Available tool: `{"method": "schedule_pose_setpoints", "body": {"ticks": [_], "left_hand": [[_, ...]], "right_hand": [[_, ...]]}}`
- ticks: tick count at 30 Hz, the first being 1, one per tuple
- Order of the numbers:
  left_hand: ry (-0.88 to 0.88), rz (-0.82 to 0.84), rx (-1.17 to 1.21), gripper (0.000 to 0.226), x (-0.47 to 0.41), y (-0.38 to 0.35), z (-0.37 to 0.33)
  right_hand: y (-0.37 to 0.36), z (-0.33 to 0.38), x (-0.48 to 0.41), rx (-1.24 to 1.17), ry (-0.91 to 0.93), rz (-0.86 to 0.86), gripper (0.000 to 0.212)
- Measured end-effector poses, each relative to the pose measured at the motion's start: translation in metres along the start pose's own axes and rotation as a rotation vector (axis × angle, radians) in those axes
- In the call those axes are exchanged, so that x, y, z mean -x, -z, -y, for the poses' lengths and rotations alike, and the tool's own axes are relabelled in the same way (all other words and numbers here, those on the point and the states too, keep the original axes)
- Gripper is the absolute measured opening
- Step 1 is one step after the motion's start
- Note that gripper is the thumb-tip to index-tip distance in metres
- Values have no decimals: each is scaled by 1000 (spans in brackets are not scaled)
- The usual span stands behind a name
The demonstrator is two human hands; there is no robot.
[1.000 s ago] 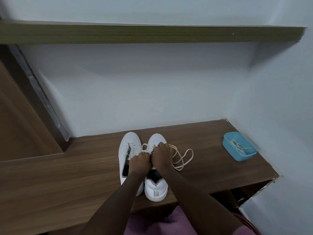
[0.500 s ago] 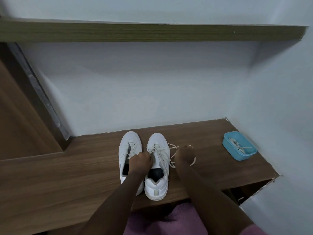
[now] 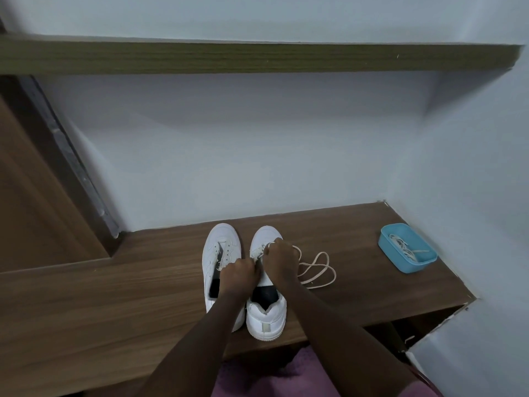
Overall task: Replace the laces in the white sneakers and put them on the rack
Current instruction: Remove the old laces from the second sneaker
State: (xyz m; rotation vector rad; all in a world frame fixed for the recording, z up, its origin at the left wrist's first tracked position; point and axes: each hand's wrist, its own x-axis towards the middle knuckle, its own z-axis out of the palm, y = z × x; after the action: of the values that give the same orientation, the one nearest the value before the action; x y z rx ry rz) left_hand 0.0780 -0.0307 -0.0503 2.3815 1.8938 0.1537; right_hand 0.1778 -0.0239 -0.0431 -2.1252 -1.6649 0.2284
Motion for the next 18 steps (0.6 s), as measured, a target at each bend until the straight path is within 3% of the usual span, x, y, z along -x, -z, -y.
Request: {"method": "schedule_pose_setpoints", "body": {"ticks": [1, 3, 7, 13, 15, 18], "left_hand": [[2, -3, 3, 42, 0, -1, 0], [8, -2, 7, 42, -1, -2, -1], [-4, -1, -24, 43, -1, -1, -2], [22, 25, 6, 41, -3, -3, 0], [29, 35, 72, 44, -5, -3, 3], [95, 23, 357, 49, -8, -4, 11]], "right_hand": [[2, -2, -3, -4, -11, -41, 7], [4, -12, -8, -124, -178, -90, 25], [-1, -27, -11, -282, -357, -104, 24], [2, -22, -2, -198, -256, -178, 24], [2, -28, -3, -139, -205, -131, 25], [8, -32, 1, -50, -116, 24, 22]]}}
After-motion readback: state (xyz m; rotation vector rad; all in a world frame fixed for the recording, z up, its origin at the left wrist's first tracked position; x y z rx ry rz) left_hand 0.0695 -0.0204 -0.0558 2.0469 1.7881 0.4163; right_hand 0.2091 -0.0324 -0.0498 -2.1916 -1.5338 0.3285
